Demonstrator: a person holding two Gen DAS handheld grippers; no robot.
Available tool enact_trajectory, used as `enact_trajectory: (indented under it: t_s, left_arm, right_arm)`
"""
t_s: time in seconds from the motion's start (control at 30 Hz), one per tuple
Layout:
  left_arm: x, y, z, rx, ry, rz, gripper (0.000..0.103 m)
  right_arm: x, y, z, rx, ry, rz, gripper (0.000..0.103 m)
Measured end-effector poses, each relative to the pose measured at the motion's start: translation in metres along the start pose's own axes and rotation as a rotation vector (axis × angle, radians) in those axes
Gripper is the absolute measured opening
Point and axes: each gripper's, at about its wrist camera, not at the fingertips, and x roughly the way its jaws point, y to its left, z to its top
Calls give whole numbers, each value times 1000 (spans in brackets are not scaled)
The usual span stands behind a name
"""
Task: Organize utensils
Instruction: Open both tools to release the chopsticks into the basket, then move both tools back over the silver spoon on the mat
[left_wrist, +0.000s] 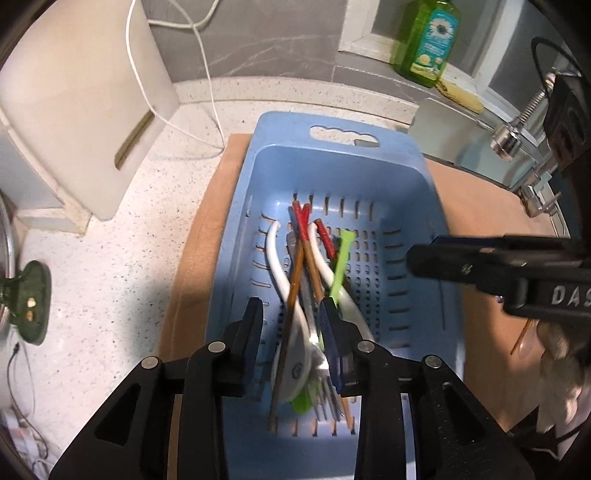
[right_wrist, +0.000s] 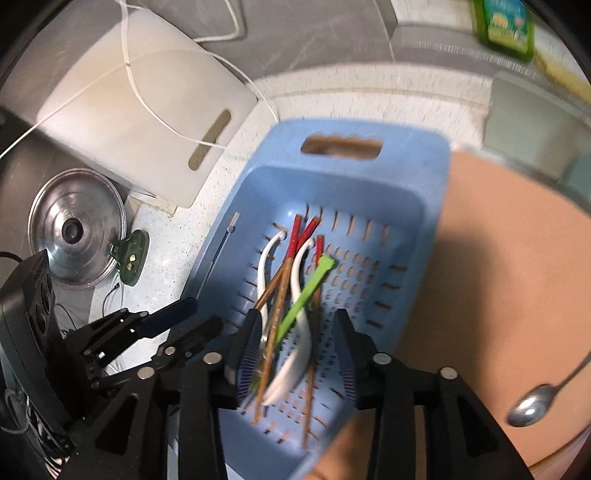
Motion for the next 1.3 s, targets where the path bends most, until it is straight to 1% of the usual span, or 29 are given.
enact_trajectory:
  t_s: [0.03, 0.07, 0.1, 0.27, 0.37, 0.5, 0.57, 0.73, 0.87, 0.97, 1.03, 1.07, 1.17, 1.2, 1.23, 1.27, 1.3]
  left_arm:
    - [-3, -3, -2, 1, -5, 4, 39]
    - [-7, -6, -3, 2, -11, 9, 46]
    - [-10, -10, -4, 3, -16, 12, 48]
    - [-25, -37, -10, 13, -48, 2, 48]
    - [-31, -55, -10, 16, -70, -15, 53]
    - [-34, -84, -10, 43, -88, -24, 54]
    - [-36, -102, -11, 65, -101, -22, 54]
    - [-39, -144, -13, 116, -119, -47, 54]
    - [-39, -175, -16, 153, -133, -54, 54]
    - [-38, -194, -16, 166, -139, -72, 54]
    - [-35, -205, -16, 179, -144, -80, 57]
    - [-35, -209, -16, 183, -145, -83, 61]
    - [-30, -221, -15, 190, -143, -97, 61]
    - [-28, -225, -15, 193, -140, -100, 61]
    - [-26, -229, -15, 199, -138, -101, 61]
    - [-23, -233, -15, 207, -136, -99, 61]
    - [-22, -236, -16, 213, -133, -98, 61]
  right_arm:
    - [-6, 0, -2, -15, -16, -10, 43]
    - [-14, -1, -4, -33, -39, -25, 44]
    - [-23, -3, -7, -49, -60, -42, 45]
    - [-55, -14, -20, -100, -129, -99, 45]
    - [-73, -26, -30, -122, -168, -142, 45]
    - [-100, -48, -46, -142, -208, -177, 45]
    - [-108, -58, -52, -135, -215, -181, 45]
    - [-133, -94, -73, -114, -236, -198, 45]
    - [-153, -131, -91, -90, -252, -222, 45]
    - [-164, -154, -100, -61, -256, -235, 45]
    - [-172, -171, -105, -36, -273, -233, 45]
    - [-175, -179, -107, -26, -283, -233, 45]
    - [-184, -201, -113, 7, -300, -231, 45]
    - [-187, -209, -115, 21, -301, -231, 46]
    - [-189, -215, -116, 33, -303, -229, 52]
    - [-192, -223, -118, 47, -304, -223, 61]
    - [-194, -228, -119, 58, -305, -217, 64]
